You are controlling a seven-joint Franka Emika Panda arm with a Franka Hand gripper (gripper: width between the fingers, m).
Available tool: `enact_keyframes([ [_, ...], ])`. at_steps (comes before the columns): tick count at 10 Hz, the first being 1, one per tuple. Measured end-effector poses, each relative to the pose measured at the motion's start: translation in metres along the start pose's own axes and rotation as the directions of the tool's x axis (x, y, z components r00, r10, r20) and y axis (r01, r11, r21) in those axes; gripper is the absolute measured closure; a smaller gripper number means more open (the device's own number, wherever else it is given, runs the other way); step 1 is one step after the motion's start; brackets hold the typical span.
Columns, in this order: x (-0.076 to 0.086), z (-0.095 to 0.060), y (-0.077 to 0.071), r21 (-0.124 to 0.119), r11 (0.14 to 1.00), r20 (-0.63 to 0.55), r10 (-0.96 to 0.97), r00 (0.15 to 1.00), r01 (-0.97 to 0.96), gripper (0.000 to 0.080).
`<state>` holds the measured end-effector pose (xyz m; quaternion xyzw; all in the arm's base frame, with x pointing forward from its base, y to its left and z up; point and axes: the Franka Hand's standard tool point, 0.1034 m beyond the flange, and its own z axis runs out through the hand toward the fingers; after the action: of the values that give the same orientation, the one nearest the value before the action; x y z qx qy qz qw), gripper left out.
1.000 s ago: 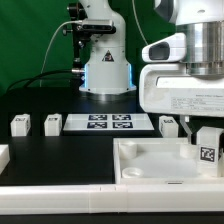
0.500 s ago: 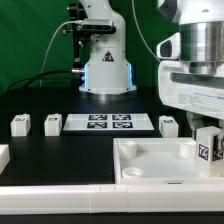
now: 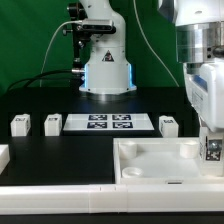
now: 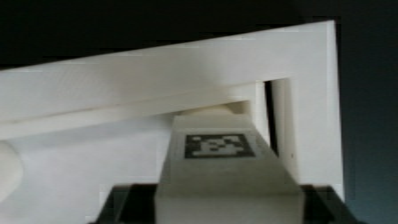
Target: Assemble one leg
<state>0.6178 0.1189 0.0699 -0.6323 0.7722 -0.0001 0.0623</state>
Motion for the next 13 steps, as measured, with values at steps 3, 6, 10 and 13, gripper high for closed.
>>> enact_keyframes([
  [3,-0.0003,0.0001,0.0002,0.0,0.999,0.001,-0.052,0.999,0.052,0.0348],
  [6,0.0001,0.0002,0.0001,-0.001,0.955,-0.001,-0.298,0.955,0.298,0.0165],
  [10,0.0005,0.0002,0.0002,-0.008,0.713,-0.008,-0.702,0.713,0.702,0.015],
  [13,0.003,0.0,-0.0007,-0.021,0.413,-0.012,-0.911,0.413,0.91,0.015],
])
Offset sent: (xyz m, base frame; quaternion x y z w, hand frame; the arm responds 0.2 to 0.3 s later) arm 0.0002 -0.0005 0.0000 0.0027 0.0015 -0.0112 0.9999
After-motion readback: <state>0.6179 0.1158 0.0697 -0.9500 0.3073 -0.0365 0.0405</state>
